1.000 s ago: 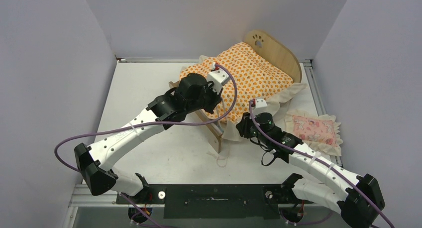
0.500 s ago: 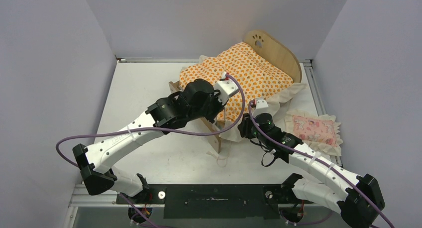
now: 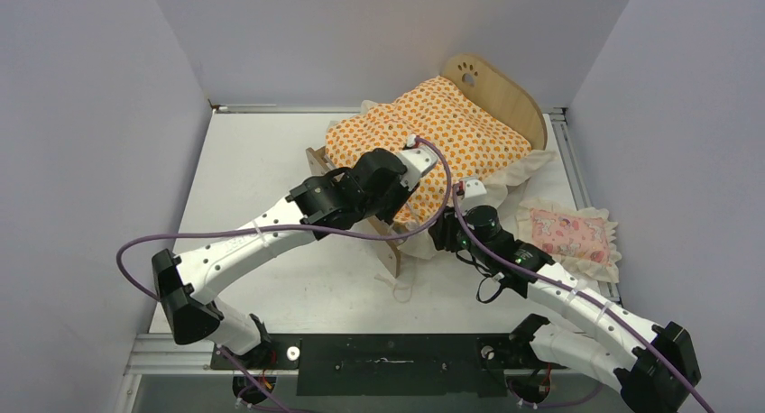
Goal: Set up the pet bed
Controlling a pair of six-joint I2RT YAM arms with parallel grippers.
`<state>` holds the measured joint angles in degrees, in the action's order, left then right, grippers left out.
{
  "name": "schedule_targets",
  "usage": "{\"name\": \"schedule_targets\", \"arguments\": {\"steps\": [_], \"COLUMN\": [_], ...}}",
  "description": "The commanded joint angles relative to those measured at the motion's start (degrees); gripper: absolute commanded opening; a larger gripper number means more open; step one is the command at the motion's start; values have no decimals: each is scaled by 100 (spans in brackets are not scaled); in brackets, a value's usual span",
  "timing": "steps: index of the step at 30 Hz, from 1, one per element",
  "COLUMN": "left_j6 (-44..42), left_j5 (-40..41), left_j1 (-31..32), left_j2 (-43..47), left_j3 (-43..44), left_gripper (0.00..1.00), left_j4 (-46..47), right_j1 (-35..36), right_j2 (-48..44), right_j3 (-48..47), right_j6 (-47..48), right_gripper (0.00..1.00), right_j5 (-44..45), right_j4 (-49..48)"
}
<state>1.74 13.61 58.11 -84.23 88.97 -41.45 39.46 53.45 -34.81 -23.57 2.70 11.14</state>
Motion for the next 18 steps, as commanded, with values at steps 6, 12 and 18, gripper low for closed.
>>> {"name": "schedule_targets", "arguments": {"steps": [6,12,18], "left_j6": [532,1320,2790], "left_j5": [262,867,803], "left_j1": [37,-46,-677], "left_j2": [-199,291,734], "left_j3": [-3,-166,-1155], "left_gripper": [63,82,79], "left_j4": [-184,-431,-274], "right_j1": [2,0,17], "right_j2": [-168,-258,-462], "right_j3": [-246,-222,-93], "right_j6": [82,87,82], "right_gripper": [45,46,46], "right_j5": [-149,-115,-226], "right_j4": [-193,-56,-27]}}
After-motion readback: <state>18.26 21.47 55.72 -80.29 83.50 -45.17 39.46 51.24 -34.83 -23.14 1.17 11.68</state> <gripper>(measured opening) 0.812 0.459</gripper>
